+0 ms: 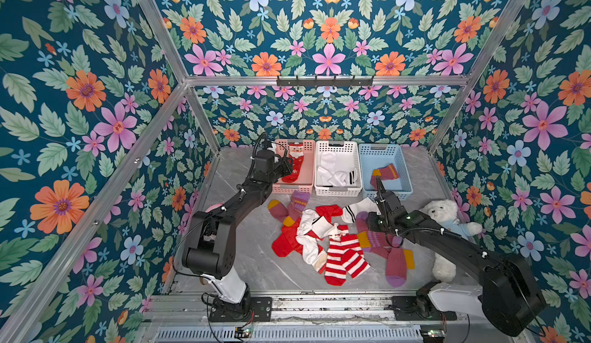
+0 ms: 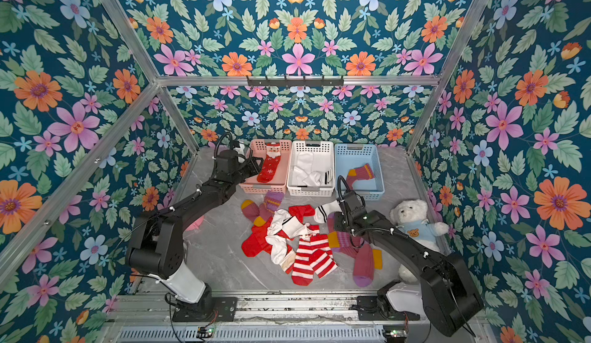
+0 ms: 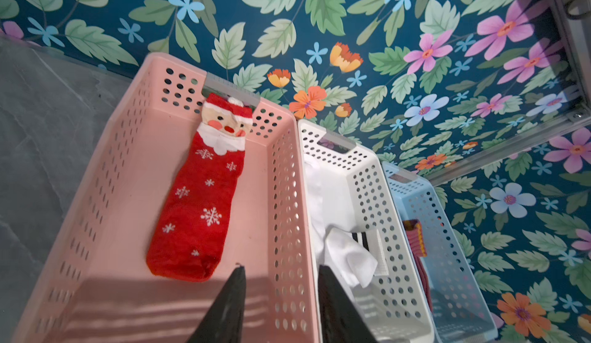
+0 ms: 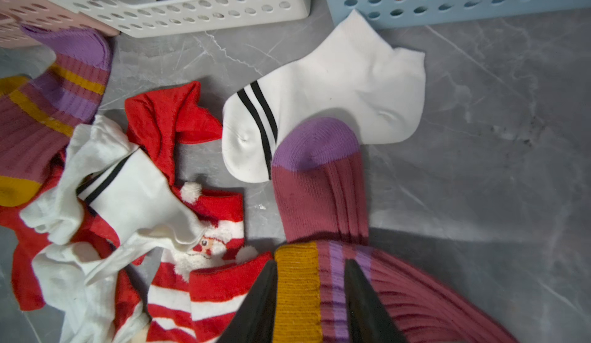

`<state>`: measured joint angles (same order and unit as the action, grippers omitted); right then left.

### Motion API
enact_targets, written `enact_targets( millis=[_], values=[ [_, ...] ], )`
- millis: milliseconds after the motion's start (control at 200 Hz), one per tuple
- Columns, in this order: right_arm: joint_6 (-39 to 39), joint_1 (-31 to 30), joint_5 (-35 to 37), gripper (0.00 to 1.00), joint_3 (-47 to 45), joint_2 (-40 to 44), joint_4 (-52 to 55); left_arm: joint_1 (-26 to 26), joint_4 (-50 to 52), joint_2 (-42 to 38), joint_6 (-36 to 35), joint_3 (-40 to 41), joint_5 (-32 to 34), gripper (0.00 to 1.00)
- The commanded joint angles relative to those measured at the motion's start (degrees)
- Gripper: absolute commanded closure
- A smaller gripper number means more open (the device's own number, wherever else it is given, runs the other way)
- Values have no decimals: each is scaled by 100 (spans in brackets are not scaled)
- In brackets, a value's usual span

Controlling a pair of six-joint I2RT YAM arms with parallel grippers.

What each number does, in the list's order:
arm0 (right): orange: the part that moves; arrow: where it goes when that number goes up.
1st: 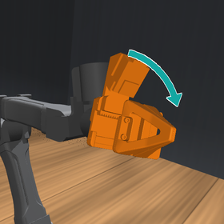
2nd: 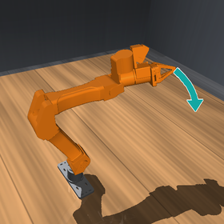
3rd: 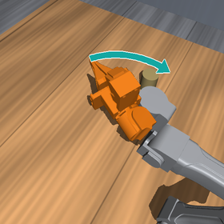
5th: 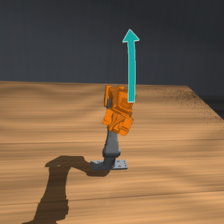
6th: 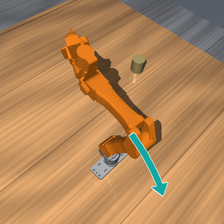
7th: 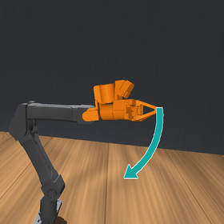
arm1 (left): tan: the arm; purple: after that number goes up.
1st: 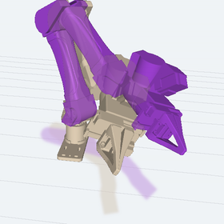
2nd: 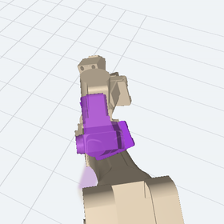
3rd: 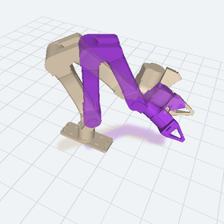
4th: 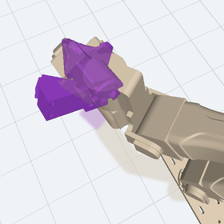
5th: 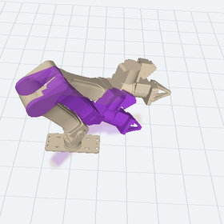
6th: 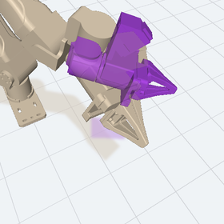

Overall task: Sort the socks into the basket by color
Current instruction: Pick up the sock at the center of the board.

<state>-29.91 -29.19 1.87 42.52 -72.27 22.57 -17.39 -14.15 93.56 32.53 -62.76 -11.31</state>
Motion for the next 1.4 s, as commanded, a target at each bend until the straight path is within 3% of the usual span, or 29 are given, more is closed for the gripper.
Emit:
enact_targets(
  millis=[0, 380, 640, 1090, 1260, 1395],
  values=[
    [-189, -123, 35, 62, -121, 28, 168, -105, 85, -268, -129, 204, 207, 59],
    [-735, -1079, 374, 61, -431, 186, 677, -355, 132, -562, -18, 739, 383, 59],
    [-923, -1300, 481, 58, -603, 320, 630, -404, 106, -496, -2, 767, 354, 59],
    [-810, -1672, 742, 56, -40, -733, 590, -415, 161, -390, -37, 697, 313, 59],
    [-940, -1739, 1138, 59, 290, -1203, 1058, -415, 167, -347, -37, 704, 288, 59],
    [-990, -1748, 1289, 68, 341, -1281, 1177, -415, 158, -316, -37, 704, 261, 59]
  ],
)
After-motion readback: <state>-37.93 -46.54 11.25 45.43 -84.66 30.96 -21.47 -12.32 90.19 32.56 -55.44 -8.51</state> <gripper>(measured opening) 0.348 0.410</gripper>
